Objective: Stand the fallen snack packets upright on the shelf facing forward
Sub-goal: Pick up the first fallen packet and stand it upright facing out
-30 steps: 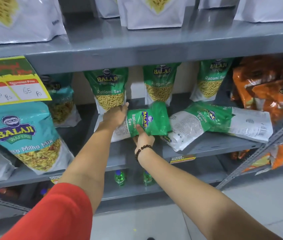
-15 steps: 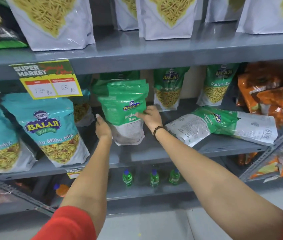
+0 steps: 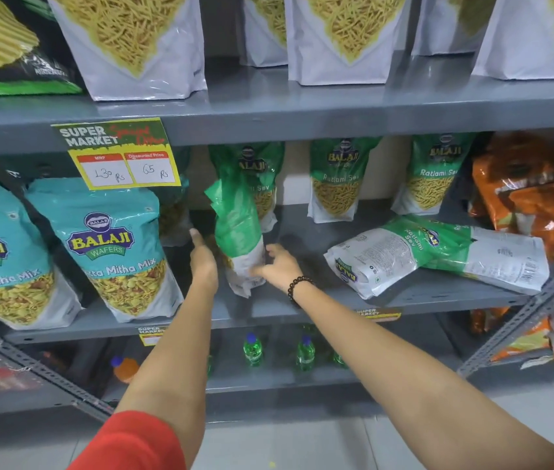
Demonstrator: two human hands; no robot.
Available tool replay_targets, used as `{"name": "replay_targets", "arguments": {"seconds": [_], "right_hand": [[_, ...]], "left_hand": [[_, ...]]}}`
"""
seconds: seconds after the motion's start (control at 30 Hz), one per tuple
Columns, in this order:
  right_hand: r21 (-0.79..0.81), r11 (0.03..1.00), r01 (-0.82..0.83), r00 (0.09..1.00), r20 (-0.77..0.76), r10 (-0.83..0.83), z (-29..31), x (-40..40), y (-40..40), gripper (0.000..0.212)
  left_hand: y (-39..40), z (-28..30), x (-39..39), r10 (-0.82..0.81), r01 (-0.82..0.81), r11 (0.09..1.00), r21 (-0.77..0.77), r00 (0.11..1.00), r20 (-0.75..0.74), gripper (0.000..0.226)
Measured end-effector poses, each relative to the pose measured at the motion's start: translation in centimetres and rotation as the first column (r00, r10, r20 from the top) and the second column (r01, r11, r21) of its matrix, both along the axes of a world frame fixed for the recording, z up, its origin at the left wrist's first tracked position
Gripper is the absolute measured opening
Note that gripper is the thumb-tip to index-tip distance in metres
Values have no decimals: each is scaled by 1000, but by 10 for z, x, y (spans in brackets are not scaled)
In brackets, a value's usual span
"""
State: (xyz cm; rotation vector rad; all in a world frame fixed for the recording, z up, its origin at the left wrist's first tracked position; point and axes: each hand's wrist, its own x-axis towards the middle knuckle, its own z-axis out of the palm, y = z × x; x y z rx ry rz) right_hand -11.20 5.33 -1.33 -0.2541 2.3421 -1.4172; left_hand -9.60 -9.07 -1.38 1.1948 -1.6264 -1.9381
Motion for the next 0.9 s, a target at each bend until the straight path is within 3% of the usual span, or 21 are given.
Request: {"name": "replay_targets", "arguments": {"seconds": [0.13,0.23,0.33,0.43,0.53,0.67,0.8,0.9], "right_hand": [[-6,1000,18,996,-87,-19,-7,0,-15,103],[61,998,24,992,-122,-16,1,-6,-3,83],[-66,994,84,989,-119,-91,1,-19,8,82],[-227,960,162,984,-40,-175,0,-22,10,84],[-299,935,190,979,-16,-204,-4,-22,6,66],[-349,924,155,987,15,-160,-3,-18,-1,65],[-308,943,130,986,-63,-157,-3,-16,2,62],[-300,943,144,982,-78,-174,-5,-11,6,60]], "left_hand": [[-5,-9,7,43,-47,994,-103,998,-40,83],[-9,-12,12,41,-52,969,-242,998,-51,71],[-18,-10,10,-45,32,993,-109,991,-123,49],[-26,-7,5,-378,371,924,-90,921,-92,76],[-22,-6,2,-525,509,844,-171,848,-70,80],[-15,-8,-1,-454,423,868,-260,888,-70,72],[-14,-13,6,-408,375,886,-272,910,-72,91],[-9,-9,17,-385,357,882,-309,922,-34,87]]}}
